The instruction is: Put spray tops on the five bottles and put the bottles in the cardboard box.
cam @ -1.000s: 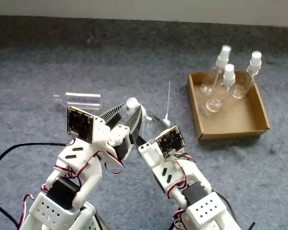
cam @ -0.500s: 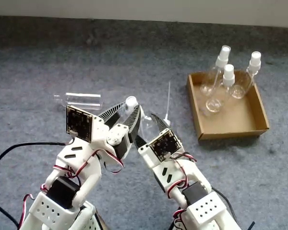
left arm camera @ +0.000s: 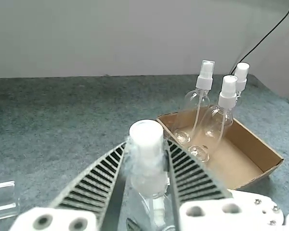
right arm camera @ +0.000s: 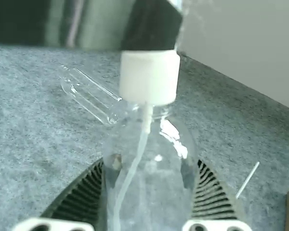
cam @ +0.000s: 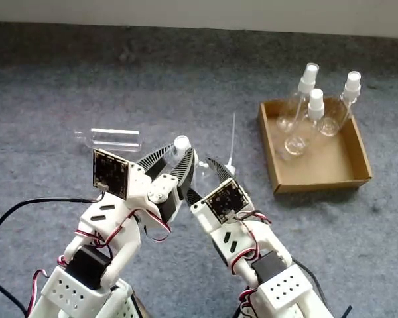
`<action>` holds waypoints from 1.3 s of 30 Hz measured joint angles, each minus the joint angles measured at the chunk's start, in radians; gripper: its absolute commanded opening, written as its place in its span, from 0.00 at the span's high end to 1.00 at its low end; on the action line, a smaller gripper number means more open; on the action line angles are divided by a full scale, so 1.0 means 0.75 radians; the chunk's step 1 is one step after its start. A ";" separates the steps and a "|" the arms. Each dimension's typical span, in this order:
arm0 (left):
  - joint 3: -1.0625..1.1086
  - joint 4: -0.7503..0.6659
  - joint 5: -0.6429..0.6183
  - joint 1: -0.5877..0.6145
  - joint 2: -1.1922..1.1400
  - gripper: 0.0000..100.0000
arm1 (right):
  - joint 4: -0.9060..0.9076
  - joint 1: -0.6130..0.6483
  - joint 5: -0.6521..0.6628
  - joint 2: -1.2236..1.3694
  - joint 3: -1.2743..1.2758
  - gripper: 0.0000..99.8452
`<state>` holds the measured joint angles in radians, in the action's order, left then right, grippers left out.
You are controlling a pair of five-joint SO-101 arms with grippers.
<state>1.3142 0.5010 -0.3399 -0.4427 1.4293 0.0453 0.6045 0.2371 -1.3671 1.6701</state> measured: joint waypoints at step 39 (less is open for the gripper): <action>0.020 0.098 0.209 -0.023 0.012 0.99 | 0.002 -0.002 0.000 0.002 0.000 0.91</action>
<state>1.3295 0.5746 -0.1834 -0.4595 1.4385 0.0468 0.6030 0.2371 -1.3656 1.6701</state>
